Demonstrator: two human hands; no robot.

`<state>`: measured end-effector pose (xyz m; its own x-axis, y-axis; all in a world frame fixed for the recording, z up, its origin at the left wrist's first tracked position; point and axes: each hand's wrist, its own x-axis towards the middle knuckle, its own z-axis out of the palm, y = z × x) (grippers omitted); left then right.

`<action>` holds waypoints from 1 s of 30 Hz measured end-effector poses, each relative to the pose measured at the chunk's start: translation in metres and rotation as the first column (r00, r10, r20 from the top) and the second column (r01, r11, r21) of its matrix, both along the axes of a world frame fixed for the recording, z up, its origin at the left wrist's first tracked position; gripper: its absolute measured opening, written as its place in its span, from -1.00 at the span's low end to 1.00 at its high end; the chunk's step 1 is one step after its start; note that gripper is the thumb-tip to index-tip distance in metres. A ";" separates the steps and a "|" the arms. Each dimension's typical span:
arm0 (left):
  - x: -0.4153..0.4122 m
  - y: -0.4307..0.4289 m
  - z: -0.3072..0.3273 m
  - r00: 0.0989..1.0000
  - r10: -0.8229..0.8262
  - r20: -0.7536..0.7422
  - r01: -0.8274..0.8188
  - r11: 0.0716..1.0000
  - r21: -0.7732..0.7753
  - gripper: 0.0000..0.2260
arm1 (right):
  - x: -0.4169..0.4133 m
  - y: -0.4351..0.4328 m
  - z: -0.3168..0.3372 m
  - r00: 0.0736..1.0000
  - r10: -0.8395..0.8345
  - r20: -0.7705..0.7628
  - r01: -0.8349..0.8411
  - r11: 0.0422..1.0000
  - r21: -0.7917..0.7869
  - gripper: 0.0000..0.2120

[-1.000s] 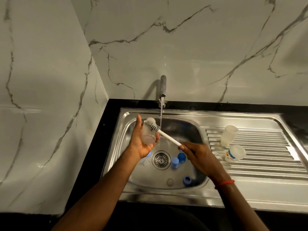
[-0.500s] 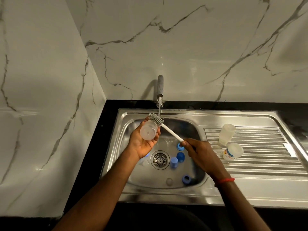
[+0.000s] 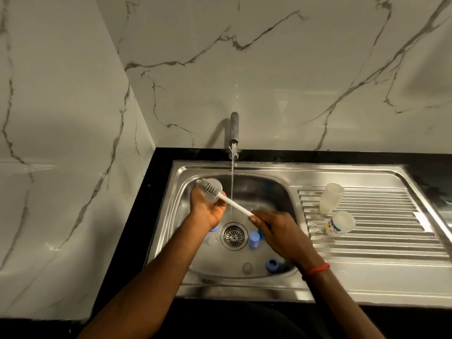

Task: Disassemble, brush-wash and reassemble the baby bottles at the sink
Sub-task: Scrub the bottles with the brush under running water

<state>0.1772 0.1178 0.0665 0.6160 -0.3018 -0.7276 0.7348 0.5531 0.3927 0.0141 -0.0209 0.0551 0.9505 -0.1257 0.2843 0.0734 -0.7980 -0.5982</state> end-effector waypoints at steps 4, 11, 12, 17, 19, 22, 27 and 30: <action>0.003 0.004 0.002 0.998 -0.047 0.031 0.047 0.999 0.013 -0.74 | -0.010 -0.012 0.002 0.999 -0.039 -0.005 0.039 0.999 -0.016 -0.65; 0.000 -0.001 0.002 0.998 0.051 -0.023 -0.052 0.998 -0.044 -0.63 | 0.009 0.005 0.009 0.999 0.043 0.008 -0.042 0.998 -0.050 -0.73; 0.004 0.002 0.003 0.999 0.037 0.000 -0.037 0.999 -0.033 -0.69 | 0.001 0.000 0.005 1.000 0.026 -0.010 -0.027 0.999 -0.038 -0.72; -0.001 0.004 0.003 0.999 -0.032 0.038 0.032 0.999 0.009 -0.69 | 0.009 0.003 0.001 0.998 -0.054 0.016 0.055 0.996 -0.064 -0.63; -0.004 0.001 0.001 1.000 -0.018 0.006 0.018 1.000 -0.016 -0.64 | 0.017 0.016 0.004 0.999 -0.031 0.025 0.033 0.997 -0.066 -0.61; 0.003 0.004 -0.001 0.998 -0.013 0.054 0.015 0.999 -0.030 -0.72 | 0.003 0.005 0.001 1.000 0.022 0.012 -0.022 1.000 -0.021 -0.66; 0.005 0.018 0.003 0.978 -0.063 0.197 0.075 0.996 -0.056 -0.61 | -0.020 -0.029 -0.004 0.992 -0.126 -0.014 0.127 0.987 0.099 -0.58; 0.002 0.017 0.001 0.975 -0.084 0.207 0.102 0.992 -0.076 -0.62 | -0.014 -0.033 0.002 0.971 -0.234 -0.047 0.238 0.954 0.184 -0.68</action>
<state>0.1796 0.1352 0.0672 0.7145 -0.4205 -0.5592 0.6943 0.5244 0.4928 -0.0002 -0.0540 0.0569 0.8935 -0.3959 0.2118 -0.1199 -0.6649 -0.7373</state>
